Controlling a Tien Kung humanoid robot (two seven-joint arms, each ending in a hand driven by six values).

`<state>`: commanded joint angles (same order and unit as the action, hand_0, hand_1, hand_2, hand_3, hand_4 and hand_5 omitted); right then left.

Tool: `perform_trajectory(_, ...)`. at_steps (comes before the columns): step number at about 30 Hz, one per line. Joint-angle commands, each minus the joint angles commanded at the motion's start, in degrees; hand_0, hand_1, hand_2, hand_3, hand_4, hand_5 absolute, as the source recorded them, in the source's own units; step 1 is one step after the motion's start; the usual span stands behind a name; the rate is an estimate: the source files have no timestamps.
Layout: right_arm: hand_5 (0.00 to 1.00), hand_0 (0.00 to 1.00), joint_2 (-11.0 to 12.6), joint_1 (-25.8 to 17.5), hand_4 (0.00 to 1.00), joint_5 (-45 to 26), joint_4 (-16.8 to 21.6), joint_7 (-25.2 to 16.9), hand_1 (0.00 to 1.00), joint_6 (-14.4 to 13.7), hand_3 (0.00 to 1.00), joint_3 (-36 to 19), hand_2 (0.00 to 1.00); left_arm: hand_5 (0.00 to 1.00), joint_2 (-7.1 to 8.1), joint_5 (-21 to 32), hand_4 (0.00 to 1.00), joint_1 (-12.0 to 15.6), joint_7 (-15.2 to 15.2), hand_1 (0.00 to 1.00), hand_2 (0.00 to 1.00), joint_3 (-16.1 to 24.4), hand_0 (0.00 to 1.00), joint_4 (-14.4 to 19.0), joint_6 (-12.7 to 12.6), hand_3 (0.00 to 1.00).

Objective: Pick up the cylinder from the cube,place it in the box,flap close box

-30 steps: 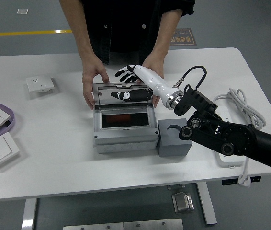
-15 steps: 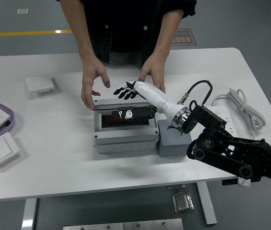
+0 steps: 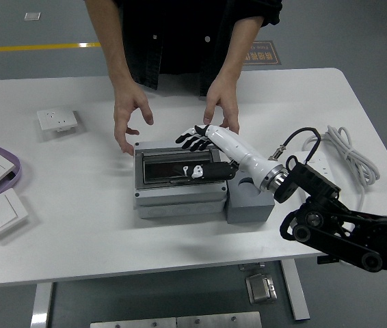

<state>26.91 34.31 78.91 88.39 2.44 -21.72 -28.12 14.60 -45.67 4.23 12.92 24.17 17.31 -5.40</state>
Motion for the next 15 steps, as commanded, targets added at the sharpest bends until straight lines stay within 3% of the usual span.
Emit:
perform_trajectory(6,0.448,0.580,0.9,-7.6,0.809,-3.5,2.8,-3.3,0.596,-0.7,0.665,-10.4,0.623,0.291,0.23,0.9,0.745,0.6,0.1,0.643,0.682,0.1,0.622,0.0,0.0,0.730)
perform_trajectory(15,0.415,0.582,-3.3,-16.7,0.802,-8.7,0.2,-6.5,0.589,1.4,0.655,-22.7,0.617,0.290,1.25,2.5,0.745,1.1,0.4,0.643,0.682,-1.3,0.623,0.6,-0.1,0.730)
